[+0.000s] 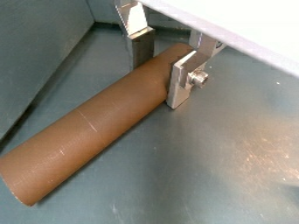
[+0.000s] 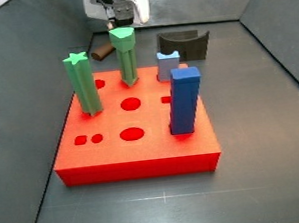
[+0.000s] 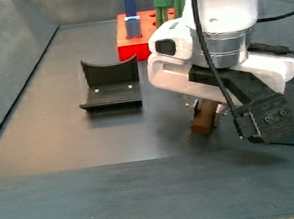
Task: Pick up the oval object. Move up. Place the oval object on the fixture. Regrasp the oval object. Move to above the board. Insert the oval object.
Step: Move up, then place the oval object on the fixture.
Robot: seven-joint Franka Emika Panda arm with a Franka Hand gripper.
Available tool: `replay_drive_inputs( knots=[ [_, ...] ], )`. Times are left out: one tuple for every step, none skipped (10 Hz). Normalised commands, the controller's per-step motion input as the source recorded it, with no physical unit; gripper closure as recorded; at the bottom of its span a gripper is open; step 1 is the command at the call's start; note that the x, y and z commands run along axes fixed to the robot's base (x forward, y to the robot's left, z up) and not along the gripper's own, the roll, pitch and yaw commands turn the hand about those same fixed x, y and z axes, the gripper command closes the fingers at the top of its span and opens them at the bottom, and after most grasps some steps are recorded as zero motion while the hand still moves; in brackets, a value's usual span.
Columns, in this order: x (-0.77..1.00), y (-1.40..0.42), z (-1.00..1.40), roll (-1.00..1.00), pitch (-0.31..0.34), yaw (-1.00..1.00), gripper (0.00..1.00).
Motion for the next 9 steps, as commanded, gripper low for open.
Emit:
replay_drive_inputs(
  knots=[
    [0.0, 0.0, 0.83, 0.0, 0.0, 0.0, 1.0],
    [0.03, -0.01, 0.82, 0.0, -0.006, 0.02, 1.0],
    [0.01, 0.0, 0.7, 0.0, 0.026, 0.02, 1.0],
    [0.01, 0.0, 0.62, 0.01, 0.038, 0.02, 1.0],
    [-0.01, 0.0, 0.44, 0.03, 0.056, 0.01, 1.0],
    [-0.01, 0.0, 0.3, 0.05, 0.065, 0.0, 1.0],
    [0.0, 0.0, 1.0, 0.0, 0.0, 0.0, 1.0],
    [0.0, 0.0, 1.0, 0.02, 0.007, 0.0, 1.0],
    [-0.01, 0.0, 1.0, 0.02, 0.027, 0.0, 1.0]
  ],
)
